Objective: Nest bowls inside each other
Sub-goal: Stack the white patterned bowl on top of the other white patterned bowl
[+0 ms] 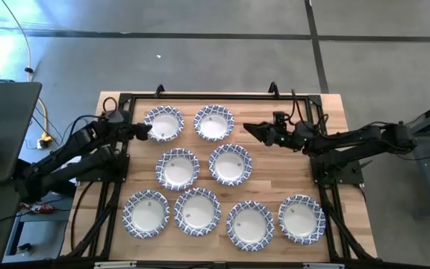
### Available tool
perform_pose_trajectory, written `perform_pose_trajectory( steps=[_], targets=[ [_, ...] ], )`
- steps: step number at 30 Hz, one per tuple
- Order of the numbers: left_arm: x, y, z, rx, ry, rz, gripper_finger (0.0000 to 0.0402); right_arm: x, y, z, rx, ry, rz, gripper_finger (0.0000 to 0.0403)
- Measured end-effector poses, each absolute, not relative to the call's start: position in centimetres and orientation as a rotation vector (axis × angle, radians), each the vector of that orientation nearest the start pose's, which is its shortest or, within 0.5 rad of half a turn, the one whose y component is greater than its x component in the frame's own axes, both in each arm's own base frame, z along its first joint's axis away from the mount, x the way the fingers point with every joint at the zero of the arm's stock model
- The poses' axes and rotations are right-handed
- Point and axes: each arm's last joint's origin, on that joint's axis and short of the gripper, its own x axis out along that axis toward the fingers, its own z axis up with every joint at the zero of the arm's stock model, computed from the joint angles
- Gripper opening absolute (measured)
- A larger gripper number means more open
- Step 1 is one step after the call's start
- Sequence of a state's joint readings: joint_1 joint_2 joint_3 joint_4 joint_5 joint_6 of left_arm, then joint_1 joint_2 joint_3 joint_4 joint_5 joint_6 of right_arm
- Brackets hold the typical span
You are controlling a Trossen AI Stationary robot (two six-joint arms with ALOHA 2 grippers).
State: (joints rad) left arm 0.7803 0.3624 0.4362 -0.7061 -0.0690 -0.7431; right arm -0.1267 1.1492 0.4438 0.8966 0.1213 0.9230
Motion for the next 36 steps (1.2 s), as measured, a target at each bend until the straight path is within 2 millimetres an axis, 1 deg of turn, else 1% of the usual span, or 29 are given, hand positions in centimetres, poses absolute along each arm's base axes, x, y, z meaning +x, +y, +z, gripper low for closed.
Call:
perform_pose_trajectory(
  steps=[6,10,13,15,18,21,23,25,27,29,33,36],
  targets=[
    [6.3,7.8,22.3,-0.949,0.14,1.131,0.0241,23.0,-3.1,25.0,0.945,-0.286,-0.105,0.0173],
    [6.2,9.0,22.1,-0.962,0.123,1.209,0.0241,23.0,-3.1,25.0,0.957,-0.269,-0.084,0.0173],
    [6.2,9.9,21.6,-0.962,0.173,1.255,0.0241,23.0,-3.1,25.0,0.956,-0.268,-0.083,0.0173],
    [6.2,10.6,21.4,-0.953,0.206,1.254,0.0241,23.0,-3.1,24.9,0.952,-0.266,-0.081,0.0172],
    [6.5,11.8,21.1,-0.938,0.254,1.181,0.0241,23.0,-3.0,24.9,0.949,-0.254,-0.062,0.0172],
    [6.6,13.0,20.5,-0.983,0.285,1.084,0.0241,23.1,-3.0,24.8,0.948,-0.232,-0.056,0.0172],
    [6.4,13.8,20.1,-1.015,0.308,1.055,0.0241,23.1,-2.9,24.7,0.948,-0.221,-0.045,0.0172],
    [6.0,14.6,19.9,-1.032,0.35,1.062,0.0241,23.1,-2.9,24.7,0.953,-0.214,-0.035,0.0172],
    [5.7,15.5,20.5,-1.02,0.381,1.07,0.0241,23.1,-2.9,24.7,0.954,-0.212,-0.03,0.0172],
    [5.4,16.2,21.0,-1.052,0.417,1.06,0.0241,23.1,-2.9,24.7,0.954,-0.211,-0.029,0.0172],
    [5.4,16.3,20.9,-1.064,0.606,1.002,0.0241,23.1,-2.9,24.6,0.941,-0.2,-0.037,0.0172],
    [5.4,16.6,21.7,-1.032,0.652,1.049,0.0241,23.1,-2.9,24.6,0.93,-0.195,-0.04,0.0172]
  ],
)
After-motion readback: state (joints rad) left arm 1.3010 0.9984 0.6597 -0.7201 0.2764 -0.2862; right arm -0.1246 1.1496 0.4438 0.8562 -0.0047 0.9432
